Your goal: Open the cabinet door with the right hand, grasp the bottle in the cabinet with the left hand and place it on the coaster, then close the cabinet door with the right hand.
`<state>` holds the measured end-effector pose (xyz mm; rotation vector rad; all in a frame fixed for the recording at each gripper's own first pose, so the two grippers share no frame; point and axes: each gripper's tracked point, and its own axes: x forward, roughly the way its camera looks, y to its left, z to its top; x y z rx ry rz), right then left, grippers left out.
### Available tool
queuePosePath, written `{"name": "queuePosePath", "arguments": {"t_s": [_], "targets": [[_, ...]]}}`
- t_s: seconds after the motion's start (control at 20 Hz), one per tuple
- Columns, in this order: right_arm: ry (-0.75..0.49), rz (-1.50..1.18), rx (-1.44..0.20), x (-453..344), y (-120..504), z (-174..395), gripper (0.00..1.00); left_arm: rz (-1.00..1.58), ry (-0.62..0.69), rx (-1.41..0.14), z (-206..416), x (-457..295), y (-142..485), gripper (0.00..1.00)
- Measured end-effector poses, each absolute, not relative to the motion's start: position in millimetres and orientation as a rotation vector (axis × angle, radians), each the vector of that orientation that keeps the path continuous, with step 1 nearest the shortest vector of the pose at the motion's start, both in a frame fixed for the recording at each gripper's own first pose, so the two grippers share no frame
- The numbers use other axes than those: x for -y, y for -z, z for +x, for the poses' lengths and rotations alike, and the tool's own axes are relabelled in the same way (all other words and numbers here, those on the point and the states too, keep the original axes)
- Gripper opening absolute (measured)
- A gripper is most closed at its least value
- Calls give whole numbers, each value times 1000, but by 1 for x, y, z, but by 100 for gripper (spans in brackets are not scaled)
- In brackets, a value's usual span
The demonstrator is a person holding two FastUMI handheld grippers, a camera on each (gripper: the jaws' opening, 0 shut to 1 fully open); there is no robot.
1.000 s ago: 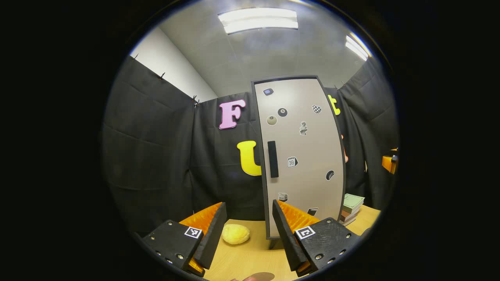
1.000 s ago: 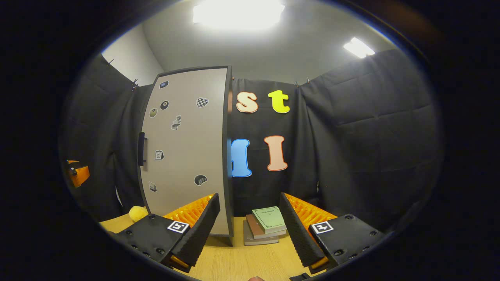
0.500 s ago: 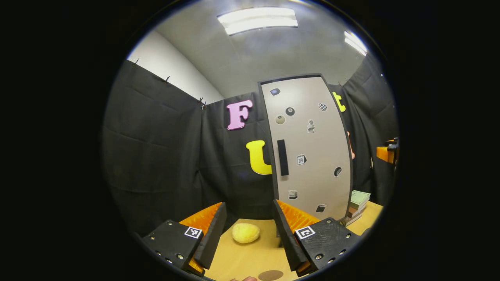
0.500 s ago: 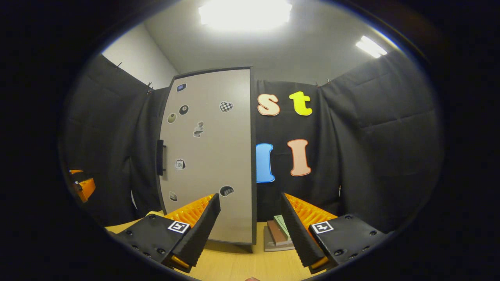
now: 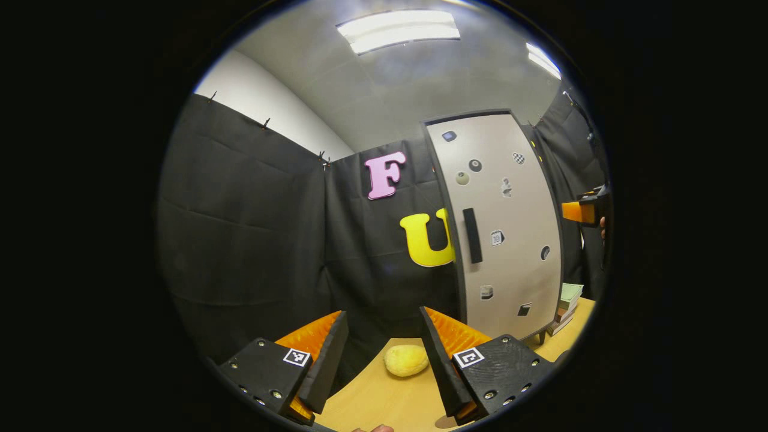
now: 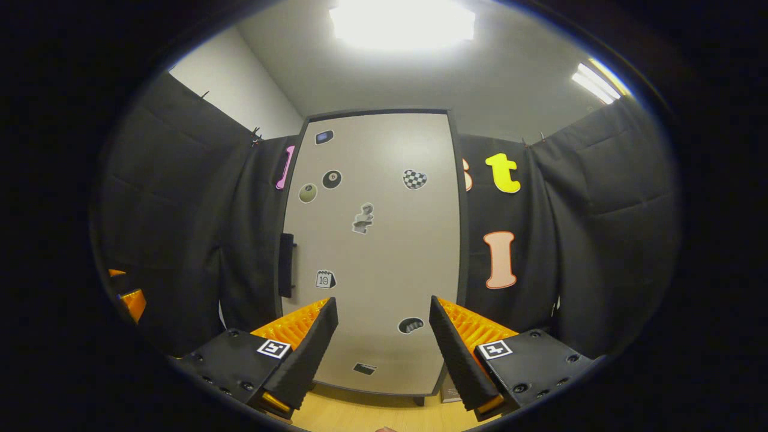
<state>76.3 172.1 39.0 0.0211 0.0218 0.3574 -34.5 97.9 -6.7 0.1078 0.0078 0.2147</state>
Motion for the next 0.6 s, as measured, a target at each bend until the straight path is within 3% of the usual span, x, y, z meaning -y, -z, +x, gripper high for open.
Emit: {"name": "queuePosePath", "arguments": {"t_s": [0.6], "targets": [[-430,37,-41,-296,-47,103,97,98,-310,-42,-37,-209,40,68]]}}
